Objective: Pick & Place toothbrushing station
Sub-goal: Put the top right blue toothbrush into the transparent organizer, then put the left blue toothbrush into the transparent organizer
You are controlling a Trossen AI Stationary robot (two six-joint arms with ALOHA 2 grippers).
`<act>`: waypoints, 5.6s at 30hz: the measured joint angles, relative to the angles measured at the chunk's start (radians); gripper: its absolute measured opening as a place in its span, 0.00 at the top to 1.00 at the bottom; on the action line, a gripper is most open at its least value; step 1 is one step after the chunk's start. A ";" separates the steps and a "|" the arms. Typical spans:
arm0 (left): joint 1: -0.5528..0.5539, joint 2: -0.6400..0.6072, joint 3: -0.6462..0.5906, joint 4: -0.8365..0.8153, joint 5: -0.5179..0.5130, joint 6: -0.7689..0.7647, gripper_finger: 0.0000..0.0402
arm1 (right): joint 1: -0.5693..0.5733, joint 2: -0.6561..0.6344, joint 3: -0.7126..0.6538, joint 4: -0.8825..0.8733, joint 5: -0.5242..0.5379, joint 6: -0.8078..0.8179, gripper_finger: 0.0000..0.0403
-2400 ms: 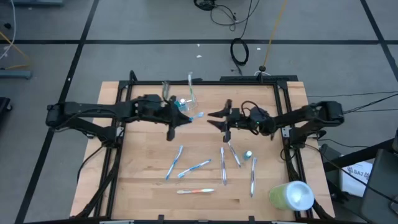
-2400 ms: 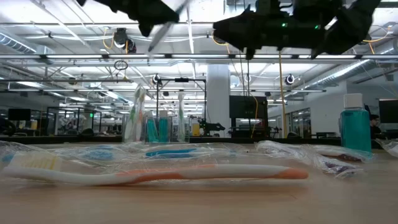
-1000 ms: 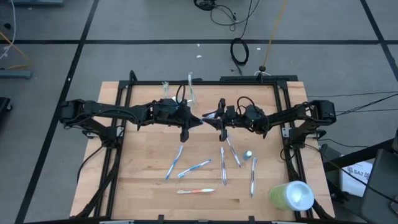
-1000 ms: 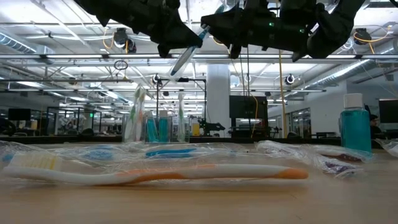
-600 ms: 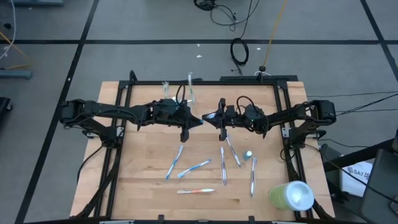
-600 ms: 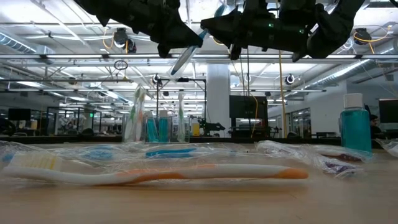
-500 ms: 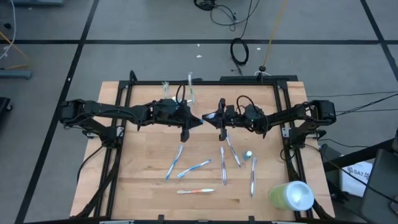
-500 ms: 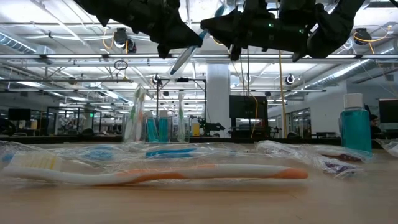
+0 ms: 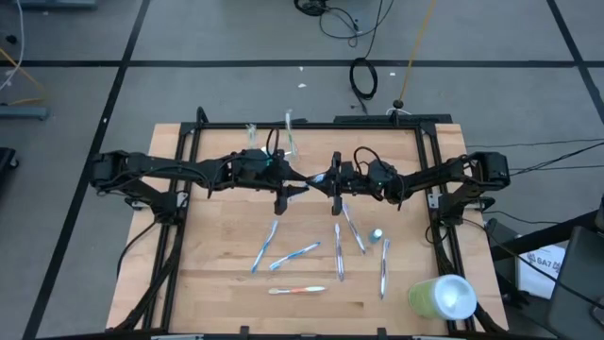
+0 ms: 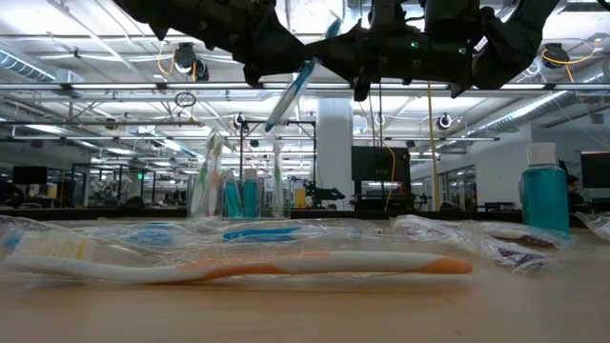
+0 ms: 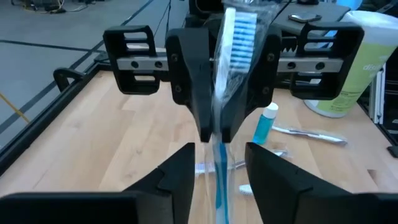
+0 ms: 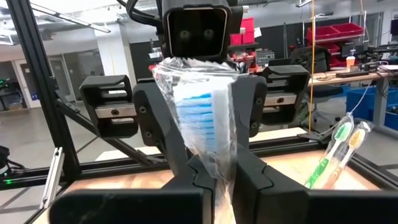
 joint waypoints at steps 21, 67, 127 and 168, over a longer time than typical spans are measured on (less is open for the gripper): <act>0.003 0.063 0.000 0.046 -0.003 -0.041 0.83 | -0.001 0.000 0.046 -0.129 -0.001 -0.003 0.97; 0.227 0.007 -0.009 0.155 -0.382 -0.072 0.97 | -0.005 -0.041 0.015 -0.428 0.258 -0.139 0.57; 0.270 0.360 -0.060 0.213 -0.657 -0.281 0.65 | -0.005 -0.042 0.015 -0.425 0.253 -0.131 0.57; -0.154 -0.179 -0.060 -0.656 -0.179 -0.454 0.52 | -0.006 -0.042 0.015 -0.431 0.254 -0.063 0.57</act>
